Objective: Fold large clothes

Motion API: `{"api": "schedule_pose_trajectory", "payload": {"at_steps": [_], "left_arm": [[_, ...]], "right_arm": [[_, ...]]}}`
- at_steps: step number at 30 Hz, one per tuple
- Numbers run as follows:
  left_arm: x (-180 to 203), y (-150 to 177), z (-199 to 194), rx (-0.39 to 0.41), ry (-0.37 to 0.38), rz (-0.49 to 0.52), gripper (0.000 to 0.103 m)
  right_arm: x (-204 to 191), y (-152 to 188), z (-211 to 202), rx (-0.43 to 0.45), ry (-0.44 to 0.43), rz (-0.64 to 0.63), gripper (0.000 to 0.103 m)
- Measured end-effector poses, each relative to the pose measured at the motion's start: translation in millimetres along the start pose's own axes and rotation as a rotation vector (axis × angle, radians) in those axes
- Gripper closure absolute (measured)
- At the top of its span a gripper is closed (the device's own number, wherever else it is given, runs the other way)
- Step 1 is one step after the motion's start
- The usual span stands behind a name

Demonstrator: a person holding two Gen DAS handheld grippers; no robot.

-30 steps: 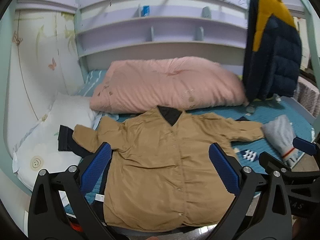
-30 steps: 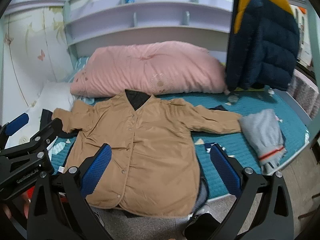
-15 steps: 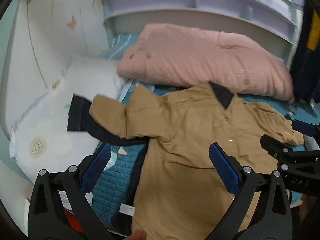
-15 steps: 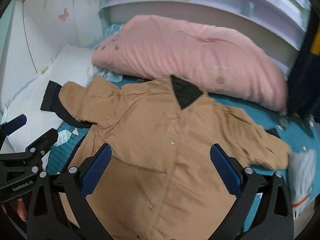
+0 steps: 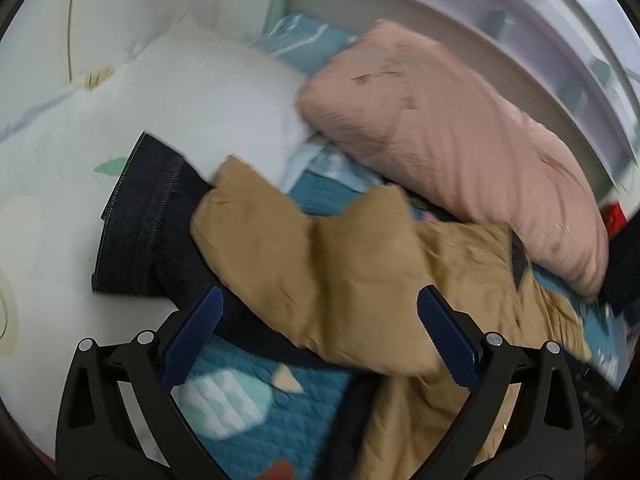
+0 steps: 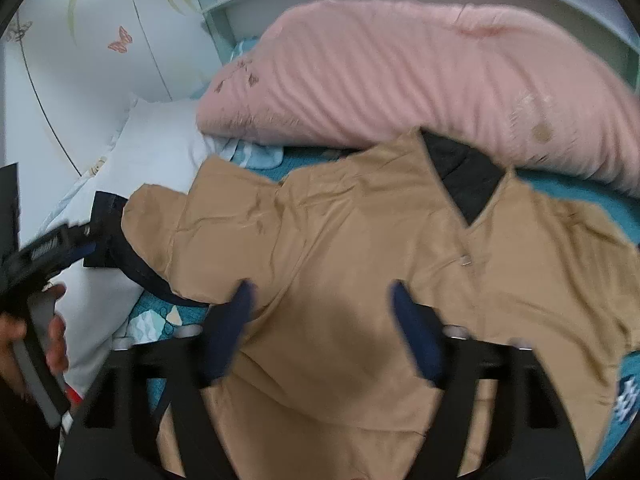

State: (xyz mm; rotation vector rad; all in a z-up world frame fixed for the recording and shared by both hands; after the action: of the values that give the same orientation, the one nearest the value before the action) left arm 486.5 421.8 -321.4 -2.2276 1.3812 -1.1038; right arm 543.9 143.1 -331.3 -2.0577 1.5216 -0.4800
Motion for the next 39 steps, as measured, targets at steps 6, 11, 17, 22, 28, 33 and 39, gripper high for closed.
{"api": "schedule_pose_trajectory", "payload": {"at_steps": [6, 11, 17, 22, 28, 33, 39], "left_arm": [[-48, -22, 24, -0.017, 0.026, -0.139, 0.038], [-66, -26, 46, -0.058, -0.012, -0.133, 0.05], [-73, -30, 64, -0.125, -0.008, -0.104, 0.103], [-67, -33, 35, -0.027, -0.011, -0.059, 0.103], [-48, -38, -29, 0.126, -0.015, 0.005, 0.103], [-51, -34, -56, 0.155, -0.038, 0.015, 0.103], [-13, -38, -103, 0.263, 0.061, 0.104, 0.103]], "right_arm": [[-17, 2, 27, -0.043, -0.049, -0.006, 0.065], [-25, -1, 44, -0.058, -0.063, -0.015, 0.065], [-26, -2, 59, -0.087, -0.085, 0.012, 0.065], [-29, -1, 70, -0.116, -0.1, 0.033, 0.065], [-36, -3, 81, -0.137, -0.122, 0.061, 0.065], [-46, -6, 85, -0.14, -0.142, 0.065, 0.065], [-58, -8, 97, -0.134, -0.126, 0.057, 0.103]]}}
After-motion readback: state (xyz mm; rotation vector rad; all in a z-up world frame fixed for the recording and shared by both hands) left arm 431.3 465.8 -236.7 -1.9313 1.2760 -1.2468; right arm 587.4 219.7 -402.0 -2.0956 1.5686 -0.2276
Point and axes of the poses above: each gripper's, at about its wrist camera, not at the fingertips, and z roughly the way its jaws point, x to its right, y to its underside, the point moved 4 cm from there along z, roughly the way its jaws point, and after that the axes turned 14 degrees about y, right-handed, at the moved point
